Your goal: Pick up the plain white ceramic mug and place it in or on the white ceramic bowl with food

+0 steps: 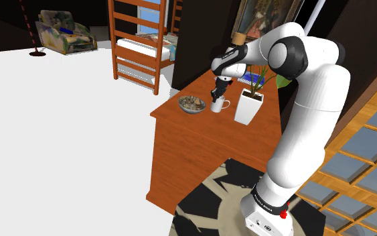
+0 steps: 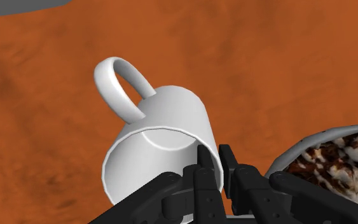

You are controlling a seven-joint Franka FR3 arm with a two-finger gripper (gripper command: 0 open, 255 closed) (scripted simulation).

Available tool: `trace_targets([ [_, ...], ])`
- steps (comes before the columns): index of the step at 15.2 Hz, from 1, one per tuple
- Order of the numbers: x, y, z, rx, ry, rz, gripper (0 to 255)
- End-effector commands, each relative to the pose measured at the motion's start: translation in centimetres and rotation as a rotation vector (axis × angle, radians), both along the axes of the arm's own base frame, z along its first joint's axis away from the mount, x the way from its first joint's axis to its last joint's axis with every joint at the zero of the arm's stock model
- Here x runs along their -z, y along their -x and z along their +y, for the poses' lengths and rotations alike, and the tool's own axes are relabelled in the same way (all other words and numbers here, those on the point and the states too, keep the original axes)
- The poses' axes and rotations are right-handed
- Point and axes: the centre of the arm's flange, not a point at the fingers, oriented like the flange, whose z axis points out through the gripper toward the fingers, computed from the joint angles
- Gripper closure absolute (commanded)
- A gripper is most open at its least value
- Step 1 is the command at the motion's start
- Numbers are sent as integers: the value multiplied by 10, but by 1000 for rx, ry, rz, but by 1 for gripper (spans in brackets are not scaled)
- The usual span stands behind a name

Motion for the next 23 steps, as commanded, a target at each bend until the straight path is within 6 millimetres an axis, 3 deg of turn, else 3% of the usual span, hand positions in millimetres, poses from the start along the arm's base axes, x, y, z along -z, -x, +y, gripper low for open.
trace_targets([
  [1, 0, 0, 0, 0, 0, 0, 255],
  [23, -111, 0, 0, 0, 0, 0, 255],
])
